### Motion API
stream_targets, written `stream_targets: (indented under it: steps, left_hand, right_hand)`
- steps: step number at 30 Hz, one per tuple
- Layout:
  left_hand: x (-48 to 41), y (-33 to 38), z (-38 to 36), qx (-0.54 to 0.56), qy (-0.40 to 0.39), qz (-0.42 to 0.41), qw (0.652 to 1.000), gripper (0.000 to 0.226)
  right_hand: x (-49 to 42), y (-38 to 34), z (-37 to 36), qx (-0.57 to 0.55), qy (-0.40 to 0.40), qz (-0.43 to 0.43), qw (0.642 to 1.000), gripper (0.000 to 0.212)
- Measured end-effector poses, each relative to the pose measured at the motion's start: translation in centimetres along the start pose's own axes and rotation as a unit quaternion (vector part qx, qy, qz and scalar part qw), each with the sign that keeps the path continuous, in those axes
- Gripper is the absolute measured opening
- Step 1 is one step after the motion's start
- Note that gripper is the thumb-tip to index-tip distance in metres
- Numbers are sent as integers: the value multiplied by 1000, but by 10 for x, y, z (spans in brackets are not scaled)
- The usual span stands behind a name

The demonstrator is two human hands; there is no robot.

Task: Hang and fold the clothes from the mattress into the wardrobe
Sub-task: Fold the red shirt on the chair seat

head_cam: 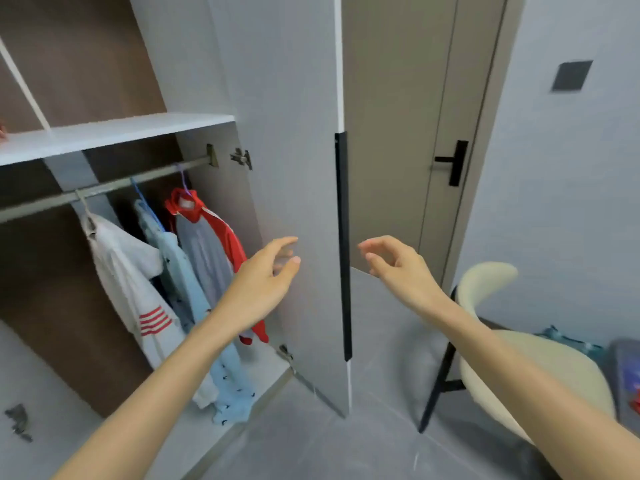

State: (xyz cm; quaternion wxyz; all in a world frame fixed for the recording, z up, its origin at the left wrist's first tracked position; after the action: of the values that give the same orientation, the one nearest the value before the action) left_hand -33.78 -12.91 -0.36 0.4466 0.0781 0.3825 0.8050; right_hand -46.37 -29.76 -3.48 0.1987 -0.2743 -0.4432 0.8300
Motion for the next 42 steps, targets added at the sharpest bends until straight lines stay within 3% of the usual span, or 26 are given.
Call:
stream_targets:
  steps: [12, 23, 30, 42]
  left_hand:
    - [-39, 142, -315, 25, -217, -65, 974, 38]
    - [-47, 248, -560, 37, -372, -109, 921, 41]
    - [-79, 266, -685, 11, -432, -126, 893, 41]
    - [-174, 254, -922, -41, -581, -146, 800, 45]
  right_hand:
    - [173, 218, 220, 16, 138, -202, 970, 19]
    - [303, 372, 348, 7, 226, -363, 904, 25]
    - [317, 457, 396, 10, 255, -433, 864, 27]
    - [278, 630, 458, 8, 276, -554, 785, 33]
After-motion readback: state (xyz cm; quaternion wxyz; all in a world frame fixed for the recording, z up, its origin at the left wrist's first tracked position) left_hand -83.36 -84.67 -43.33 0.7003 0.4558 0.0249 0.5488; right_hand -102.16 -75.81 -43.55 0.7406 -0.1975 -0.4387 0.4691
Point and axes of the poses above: each hand's wrist, its own x-axis away from the middle knuckle, its own z-axis out of the back of the hand, y = z × x, the point moved 7 cm from there along -x, towards the middle knuckle, and after that the axes turned 5 degrees about -y, right-handed, at the moved point
